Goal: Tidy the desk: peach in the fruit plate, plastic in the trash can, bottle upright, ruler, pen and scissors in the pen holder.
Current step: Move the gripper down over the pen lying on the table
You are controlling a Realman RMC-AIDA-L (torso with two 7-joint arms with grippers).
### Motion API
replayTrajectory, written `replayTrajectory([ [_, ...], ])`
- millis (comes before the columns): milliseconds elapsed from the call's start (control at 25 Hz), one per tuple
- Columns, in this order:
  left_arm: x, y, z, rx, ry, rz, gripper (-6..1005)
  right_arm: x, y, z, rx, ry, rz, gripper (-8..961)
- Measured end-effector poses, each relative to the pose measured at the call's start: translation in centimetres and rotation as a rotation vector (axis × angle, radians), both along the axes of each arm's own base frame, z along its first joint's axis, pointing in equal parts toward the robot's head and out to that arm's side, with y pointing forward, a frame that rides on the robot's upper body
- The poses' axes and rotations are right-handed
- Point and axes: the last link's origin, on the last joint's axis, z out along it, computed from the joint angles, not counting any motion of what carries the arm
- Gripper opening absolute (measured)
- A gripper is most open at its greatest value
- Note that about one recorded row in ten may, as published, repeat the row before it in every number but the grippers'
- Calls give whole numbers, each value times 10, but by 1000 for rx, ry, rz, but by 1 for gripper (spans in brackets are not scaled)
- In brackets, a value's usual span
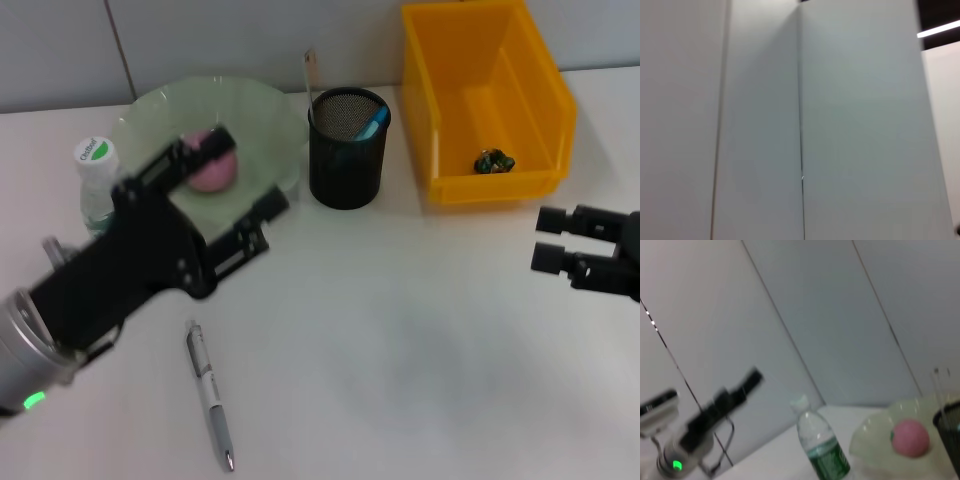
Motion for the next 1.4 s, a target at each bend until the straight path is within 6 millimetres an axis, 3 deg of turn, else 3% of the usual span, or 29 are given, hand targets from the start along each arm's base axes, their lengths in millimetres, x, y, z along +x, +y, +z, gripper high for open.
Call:
replayTrajectory([
  [120, 17, 16, 24, 102, 9, -106, 729, 0, 3, -2, -53, -10, -36, 746],
  [200, 18, 18, 27, 110, 12, -112, 729, -1, 5, 1, -60, 8, -57, 746],
  [280, 24, 30, 44, 158, 37, -155, 728, -1, 5, 2, -59, 16, -63, 746],
  [480, 41, 57, 79, 222, 217, -321, 728, -1, 7, 13, -68, 44, -100, 747],
  [840, 64, 73, 86, 222, 514, -466, 729, -1, 6, 11, -274, -26, -165, 747],
  [960, 69, 76, 83, 217, 686, -516, 730, 0, 9, 9, -321, -62, -194, 748],
  [1080, 69, 76, 79, 241, 843, -550, 730, 2, 13, 10, -326, -72, -231, 745],
  [1400, 65, 74, 82, 283, 1045, -608, 731, 9, 20, 10, -289, -71, -303, 743],
])
